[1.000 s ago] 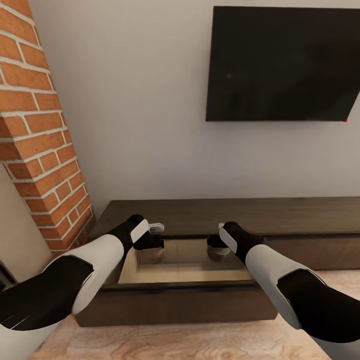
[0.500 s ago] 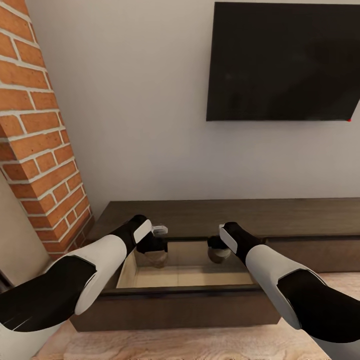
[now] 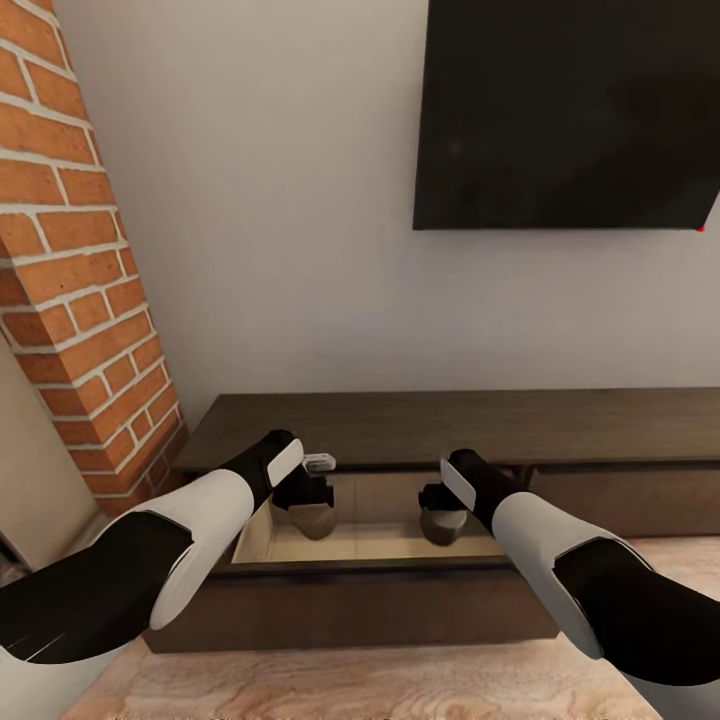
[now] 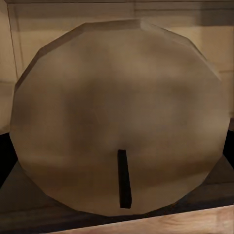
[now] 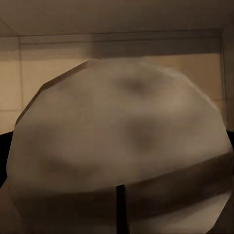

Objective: Place each of the two pumpkins and all three candles from the living room inside a cabinet in the living room (use any cabinet), then make sure every cabinet is closed, and position the cauldron so it is next to a table in the living room.

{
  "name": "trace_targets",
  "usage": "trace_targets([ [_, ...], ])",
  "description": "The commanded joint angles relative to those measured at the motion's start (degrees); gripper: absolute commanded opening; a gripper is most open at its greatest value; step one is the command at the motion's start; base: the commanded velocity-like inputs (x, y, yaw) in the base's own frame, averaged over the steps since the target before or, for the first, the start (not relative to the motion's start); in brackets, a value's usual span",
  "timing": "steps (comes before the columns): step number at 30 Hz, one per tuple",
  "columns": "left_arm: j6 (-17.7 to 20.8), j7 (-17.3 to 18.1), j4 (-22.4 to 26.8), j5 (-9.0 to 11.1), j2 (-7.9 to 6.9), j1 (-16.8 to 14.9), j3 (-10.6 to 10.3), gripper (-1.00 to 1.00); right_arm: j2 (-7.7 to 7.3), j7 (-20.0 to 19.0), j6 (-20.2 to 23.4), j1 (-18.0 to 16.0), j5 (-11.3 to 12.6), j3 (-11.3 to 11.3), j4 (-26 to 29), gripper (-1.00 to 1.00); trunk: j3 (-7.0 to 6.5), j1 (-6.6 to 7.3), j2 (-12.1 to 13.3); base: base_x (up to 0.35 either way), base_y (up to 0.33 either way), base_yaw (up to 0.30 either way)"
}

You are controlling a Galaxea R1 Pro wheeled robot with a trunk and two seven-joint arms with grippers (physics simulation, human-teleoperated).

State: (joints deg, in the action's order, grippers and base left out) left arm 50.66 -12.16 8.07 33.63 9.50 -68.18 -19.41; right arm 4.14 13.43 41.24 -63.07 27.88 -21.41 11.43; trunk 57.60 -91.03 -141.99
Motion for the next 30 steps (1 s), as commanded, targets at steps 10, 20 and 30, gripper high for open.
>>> trace_targets([
  [10,0.0,-0.4,0.1,0.6,-0.01,-0.1,-0.3,-1.00,0.03,0.4,-0.3,0.0,0.6,-0.4,0.0,-1.00,2.15,-0.83,-1.3,0.000,0.000,0.000],
  [20,-0.2,-0.4,0.1,0.6,-0.01,0.0,-0.3,-1.00,0.08,0.3,-0.5,0.0,0.6,-0.4,0.0,-1.00,2.15,-0.83,-1.3,0.023,0.000,0.000],
  [30,-0.2,-0.5,0.1,0.6,0.06,0.0,-0.3,-1.00,0.08,0.4,-0.2,0.0,0.6,-0.4,-0.6,-1.00,2.15,-0.83,-1.3,0.097,0.000,0.000],
])
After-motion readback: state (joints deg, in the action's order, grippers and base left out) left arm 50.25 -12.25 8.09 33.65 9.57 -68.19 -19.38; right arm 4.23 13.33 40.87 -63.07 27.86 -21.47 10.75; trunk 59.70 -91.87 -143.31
